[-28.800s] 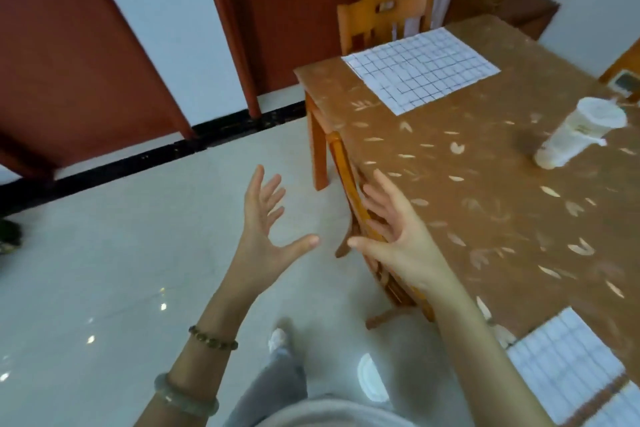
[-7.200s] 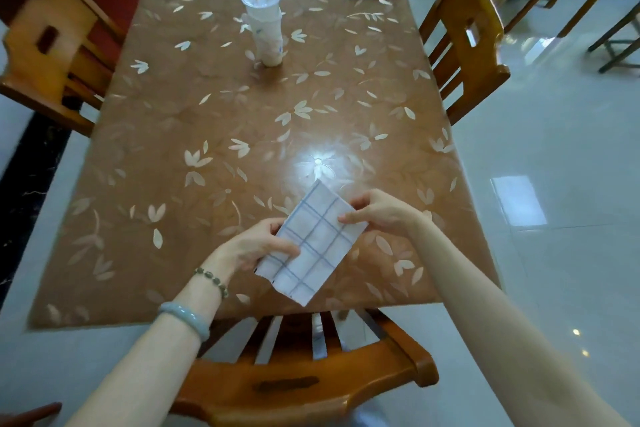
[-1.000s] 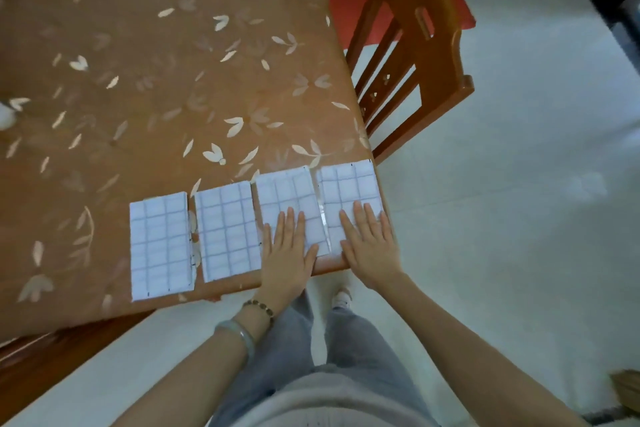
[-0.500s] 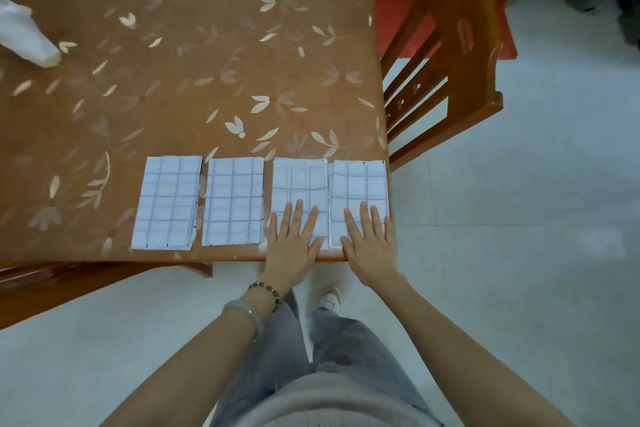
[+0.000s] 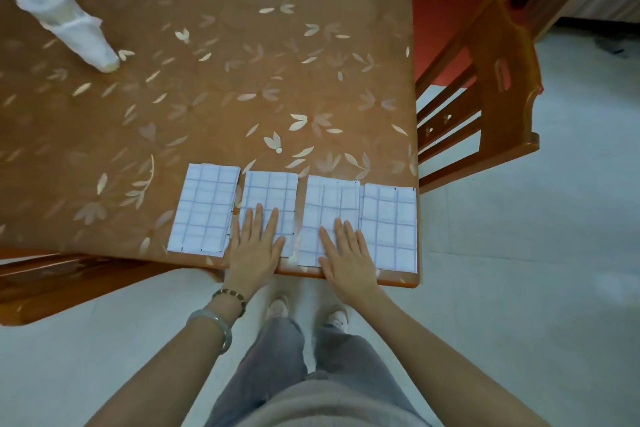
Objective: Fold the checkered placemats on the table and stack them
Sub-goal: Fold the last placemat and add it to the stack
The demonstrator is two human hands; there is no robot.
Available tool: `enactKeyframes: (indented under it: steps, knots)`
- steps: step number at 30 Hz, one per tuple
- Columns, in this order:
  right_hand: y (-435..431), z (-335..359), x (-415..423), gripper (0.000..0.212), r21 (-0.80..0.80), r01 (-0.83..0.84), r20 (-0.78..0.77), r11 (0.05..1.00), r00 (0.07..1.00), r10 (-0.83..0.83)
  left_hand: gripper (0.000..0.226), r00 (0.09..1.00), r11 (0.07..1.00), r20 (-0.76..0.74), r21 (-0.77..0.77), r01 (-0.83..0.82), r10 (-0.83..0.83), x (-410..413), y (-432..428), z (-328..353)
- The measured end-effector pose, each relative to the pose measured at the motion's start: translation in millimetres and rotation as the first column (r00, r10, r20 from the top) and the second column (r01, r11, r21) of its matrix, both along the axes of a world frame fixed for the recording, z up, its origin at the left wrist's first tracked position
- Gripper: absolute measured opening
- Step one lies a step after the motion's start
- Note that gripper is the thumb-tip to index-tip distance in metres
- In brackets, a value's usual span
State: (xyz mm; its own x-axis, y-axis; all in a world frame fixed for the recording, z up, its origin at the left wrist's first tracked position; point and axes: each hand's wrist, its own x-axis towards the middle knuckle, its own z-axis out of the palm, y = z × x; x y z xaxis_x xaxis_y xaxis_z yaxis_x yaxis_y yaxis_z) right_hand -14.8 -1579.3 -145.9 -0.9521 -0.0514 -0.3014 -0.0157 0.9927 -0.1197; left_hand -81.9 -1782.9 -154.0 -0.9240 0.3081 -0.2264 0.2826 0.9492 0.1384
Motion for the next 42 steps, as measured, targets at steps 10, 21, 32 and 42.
enactKeyframes:
  steps: [10,21,32,42]
  knots:
    - [-15.8,-7.2,1.4,0.062,0.100,0.076,0.085,0.992,0.993,-0.085,0.060,0.993,0.993,0.034,0.028,0.113,-0.114,5.3,-3.8,-9.1]
    - [0.8,8.5,2.3,0.063,-0.014,0.293,-0.020,0.956,0.956,-0.293,0.073,0.948,0.945,0.019,0.075,-0.318,0.317,-35.7,-80.4,1.8]
    - [17.7,-4.3,11.4,0.074,0.049,0.291,0.110,0.955,0.949,-0.295,0.091,0.963,0.968,0.141,0.075,-0.241,0.229,-25.8,-66.3,-2.6]
    - [21.2,-5.7,12.2,0.079,0.051,0.248,0.092,0.967,0.963,-0.252,0.092,0.971,0.978,0.125,0.017,-0.208,0.205,-14.2,-58.8,-7.2]
